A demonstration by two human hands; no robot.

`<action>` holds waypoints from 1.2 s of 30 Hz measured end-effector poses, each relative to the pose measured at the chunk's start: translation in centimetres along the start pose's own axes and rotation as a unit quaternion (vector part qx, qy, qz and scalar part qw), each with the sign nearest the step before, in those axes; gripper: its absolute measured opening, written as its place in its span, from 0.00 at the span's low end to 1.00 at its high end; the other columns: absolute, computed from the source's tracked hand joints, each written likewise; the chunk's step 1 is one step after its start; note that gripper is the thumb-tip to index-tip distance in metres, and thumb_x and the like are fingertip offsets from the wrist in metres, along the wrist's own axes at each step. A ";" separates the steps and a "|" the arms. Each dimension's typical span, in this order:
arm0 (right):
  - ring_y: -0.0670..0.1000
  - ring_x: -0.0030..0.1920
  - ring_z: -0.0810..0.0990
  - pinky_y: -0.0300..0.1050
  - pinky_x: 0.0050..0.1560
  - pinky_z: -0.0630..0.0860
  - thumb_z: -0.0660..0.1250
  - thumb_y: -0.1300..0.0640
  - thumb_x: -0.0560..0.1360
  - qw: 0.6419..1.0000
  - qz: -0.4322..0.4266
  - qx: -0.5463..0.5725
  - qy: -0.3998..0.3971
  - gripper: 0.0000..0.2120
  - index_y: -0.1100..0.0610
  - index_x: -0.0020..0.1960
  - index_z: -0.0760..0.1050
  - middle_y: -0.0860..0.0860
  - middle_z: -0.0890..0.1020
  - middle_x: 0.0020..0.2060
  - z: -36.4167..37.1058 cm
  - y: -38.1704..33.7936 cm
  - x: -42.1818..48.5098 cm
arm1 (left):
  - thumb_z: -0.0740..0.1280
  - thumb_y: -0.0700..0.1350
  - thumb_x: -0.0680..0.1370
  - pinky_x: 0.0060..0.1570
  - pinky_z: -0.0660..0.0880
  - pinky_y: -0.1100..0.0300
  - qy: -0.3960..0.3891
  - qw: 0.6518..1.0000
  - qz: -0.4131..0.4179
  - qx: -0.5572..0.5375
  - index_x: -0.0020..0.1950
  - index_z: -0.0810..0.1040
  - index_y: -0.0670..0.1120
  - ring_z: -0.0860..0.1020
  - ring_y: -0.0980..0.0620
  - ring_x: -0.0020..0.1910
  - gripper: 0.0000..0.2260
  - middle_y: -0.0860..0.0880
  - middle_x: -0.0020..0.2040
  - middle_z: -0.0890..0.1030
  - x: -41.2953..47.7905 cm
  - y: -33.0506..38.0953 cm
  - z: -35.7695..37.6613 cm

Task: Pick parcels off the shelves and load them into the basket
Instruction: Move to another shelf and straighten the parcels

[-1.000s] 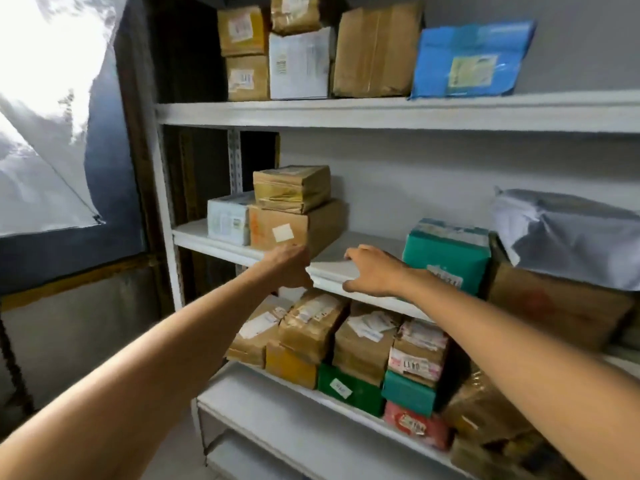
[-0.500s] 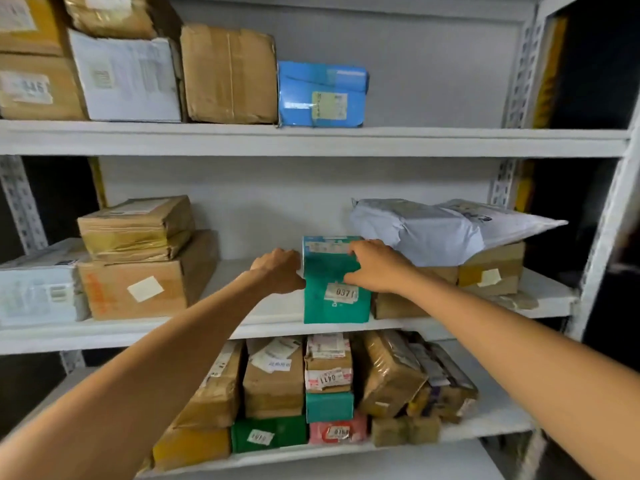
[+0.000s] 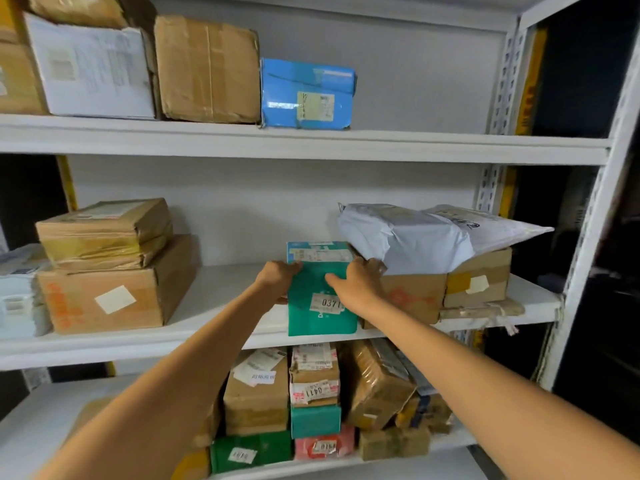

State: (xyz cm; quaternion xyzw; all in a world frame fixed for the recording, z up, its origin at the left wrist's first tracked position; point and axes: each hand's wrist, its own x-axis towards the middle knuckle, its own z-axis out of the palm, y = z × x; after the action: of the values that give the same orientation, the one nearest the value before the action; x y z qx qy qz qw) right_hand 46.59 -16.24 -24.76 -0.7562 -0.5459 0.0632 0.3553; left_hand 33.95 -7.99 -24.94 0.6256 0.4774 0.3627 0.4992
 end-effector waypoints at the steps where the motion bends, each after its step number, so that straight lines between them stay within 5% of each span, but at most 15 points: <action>1: 0.56 0.66 0.68 0.40 0.52 0.73 0.63 0.48 0.79 0.999 0.021 0.020 0.018 0.24 0.62 0.68 0.64 0.59 0.63 0.65 0.6 0.3 0.5 | 0.58 0.45 0.83 0.52 0.77 0.45 -0.010 1.000 0.010 -0.003 0.56 0.72 0.40 0.78 0.42 0.49 0.10 0.42 0.52 0.79 -0.2 -0.3 -0.3; 4: 0.55 0.60 0.74 0.44 0.49 0.79 0.65 0.46 0.78 0.993 0.053 0.103 0.022 0.19 0.58 0.60 0.68 0.56 0.69 0.61 1.2 0.7 1.0 | 0.60 0.39 0.81 0.52 0.77 0.41 -0.066 0.997 0.034 -0.009 0.53 0.74 0.41 0.79 0.40 0.51 0.04 0.44 0.50 0.80 -1.4 -0.8 -1.9; 7: 0.51 0.59 0.76 0.35 0.37 0.74 0.67 0.57 0.78 0.976 0.054 0.209 -0.019 0.24 0.60 0.68 0.61 0.53 0.74 0.59 1.1 0.7 0.7 | 0.62 0.34 0.79 0.51 0.78 0.40 -0.076 0.996 0.028 -0.020 0.56 0.71 0.38 0.80 0.39 0.53 0.07 0.40 0.54 0.80 -2.5 -1.4 -3.1; 9: 0.53 0.62 0.76 0.41 0.45 0.77 0.71 0.61 0.75 0.977 0.046 0.208 -0.019 0.29 0.59 0.69 0.59 0.54 0.75 0.62 1.2 0.6 0.6 | 0.63 0.31 0.77 0.53 0.77 0.38 -0.062 0.997 0.041 -0.030 0.58 0.68 0.39 0.79 0.38 0.54 0.11 0.39 0.55 0.78 -3.0 -1.7 -3.7; 13: 0.54 0.64 0.74 0.52 0.60 0.77 0.76 0.65 0.67 0.980 0.025 0.198 0.008 0.29 0.53 0.54 0.59 0.52 0.74 0.58 2.4 0.0 -0.4 | 0.64 0.24 0.73 0.54 0.77 0.42 -0.049 0.994 0.072 -0.070 0.65 0.64 0.45 0.78 0.39 0.56 0.26 0.41 0.53 0.75 -3.4 -2.8 -5.4; 16: 0.54 0.69 0.69 0.52 0.67 0.70 0.75 0.68 0.67 0.977 0.008 0.211 -0.019 0.37 0.53 0.69 0.60 0.51 0.72 0.64 2.7 -0.3 -0.7 | 0.65 0.23 0.71 0.52 0.77 0.43 -0.062 0.993 0.068 -0.078 0.76 0.57 0.52 0.78 0.39 0.56 0.40 0.40 0.52 0.77 -3.4 -3.8 -6.1; 20: 0.53 0.66 0.73 0.56 0.62 0.75 0.72 0.71 0.68 0.970 -0.007 0.232 -0.077 0.35 0.53 0.70 0.65 0.52 0.76 0.63 2.6 0.2 -0.4 | 0.65 0.27 0.74 0.49 0.77 0.46 -0.078 0.993 0.067 -0.053 0.71 0.65 0.49 0.80 0.45 0.51 0.30 0.45 0.49 0.79 -4.3 -3.7 -5.4; 24: 0.52 0.64 0.72 0.57 0.61 0.76 0.72 0.73 0.68 0.963 -0.009 0.260 -0.074 0.37 0.52 0.71 0.62 0.52 0.76 0.62 2.7 0.7 -0.5 | 0.65 0.27 0.73 0.46 0.79 0.46 -0.076 0.993 0.057 -0.067 0.73 0.63 0.48 0.79 0.45 0.51 0.32 0.45 0.52 0.79 -4.4 -3.9 -5.1; 28: 0.49 0.64 0.70 0.44 0.54 0.77 0.72 0.74 0.67 0.962 -0.027 0.254 -0.098 0.41 0.51 0.72 0.59 0.48 0.73 0.59 2.8 1.3 -0.9 | 0.67 0.28 0.73 0.54 0.76 0.36 -0.070 0.994 0.061 -0.051 0.72 0.63 0.48 0.79 0.42 0.55 0.31 0.43 0.53 0.79 -4.6 -4.5 -5.0; 36: 0.48 0.63 0.71 0.53 0.62 0.76 0.73 0.74 0.65 0.962 -0.016 0.256 -0.097 0.39 0.51 0.69 0.64 0.49 0.75 0.61 3.8 3.3 -4.7 | 0.66 0.25 0.71 0.41 0.81 0.47 -0.081 0.994 0.057 -0.041 0.71 0.65 0.48 0.80 0.48 0.46 0.33 0.43 0.50 0.76 -7.0 -6.7 -4.0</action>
State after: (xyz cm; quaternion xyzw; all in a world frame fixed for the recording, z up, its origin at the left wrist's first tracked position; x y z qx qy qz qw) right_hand 45.50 -19.03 -30.94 -0.6217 -0.5552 0.2681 0.4831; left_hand 26.66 -13.26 -30.28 0.6583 0.3834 0.3577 0.5402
